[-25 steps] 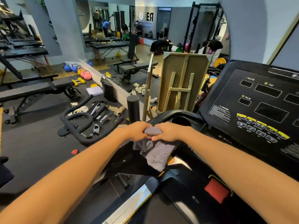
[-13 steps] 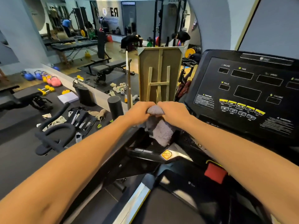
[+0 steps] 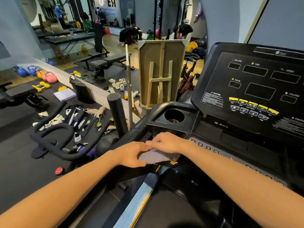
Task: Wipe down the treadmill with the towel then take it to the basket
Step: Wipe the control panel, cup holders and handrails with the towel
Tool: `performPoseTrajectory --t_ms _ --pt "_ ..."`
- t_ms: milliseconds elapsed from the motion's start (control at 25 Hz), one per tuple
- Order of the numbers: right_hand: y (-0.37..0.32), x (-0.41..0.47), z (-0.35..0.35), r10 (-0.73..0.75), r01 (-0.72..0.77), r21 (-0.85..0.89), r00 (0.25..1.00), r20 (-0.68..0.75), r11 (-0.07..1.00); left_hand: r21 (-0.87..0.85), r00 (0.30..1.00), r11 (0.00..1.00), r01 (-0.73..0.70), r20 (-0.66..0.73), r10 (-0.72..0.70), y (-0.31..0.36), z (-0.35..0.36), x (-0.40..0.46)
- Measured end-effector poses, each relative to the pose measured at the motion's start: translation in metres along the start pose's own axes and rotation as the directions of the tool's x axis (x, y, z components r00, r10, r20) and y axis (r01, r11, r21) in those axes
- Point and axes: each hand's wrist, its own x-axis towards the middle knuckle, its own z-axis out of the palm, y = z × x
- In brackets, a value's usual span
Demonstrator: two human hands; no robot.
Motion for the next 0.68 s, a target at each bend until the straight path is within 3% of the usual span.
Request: performPoseTrajectory --t_ms 120,200,400,680 --pt "0.007 0.007 0.002 0.189 -0.145 -0.3 0.974 0.123 0.943 0.047 0.997 0.997 0.066 -0.045 -0.064 -0.008 -0.004 0.015" --pt "0.005 0.005 0.023 0.301 -0.229 -0.417 0.947 0.115 0.88 0.076 0.999 0.996 0.044 0.021 -0.046 -0.012 0.005 0.023" --pt "-0.016 0.015 0.057 0.268 -0.274 -0.467 0.96 -0.081 0.841 0.245 0.998 0.968 -0.056 -0.009 0.06 -0.026 0.039 0.027" --pt "-0.054 0.041 0.075 0.325 -0.374 -0.469 0.928 -0.184 0.8 0.307 1.0 0.952 0.016 0.002 -0.017 -0.053 0.037 0.015"
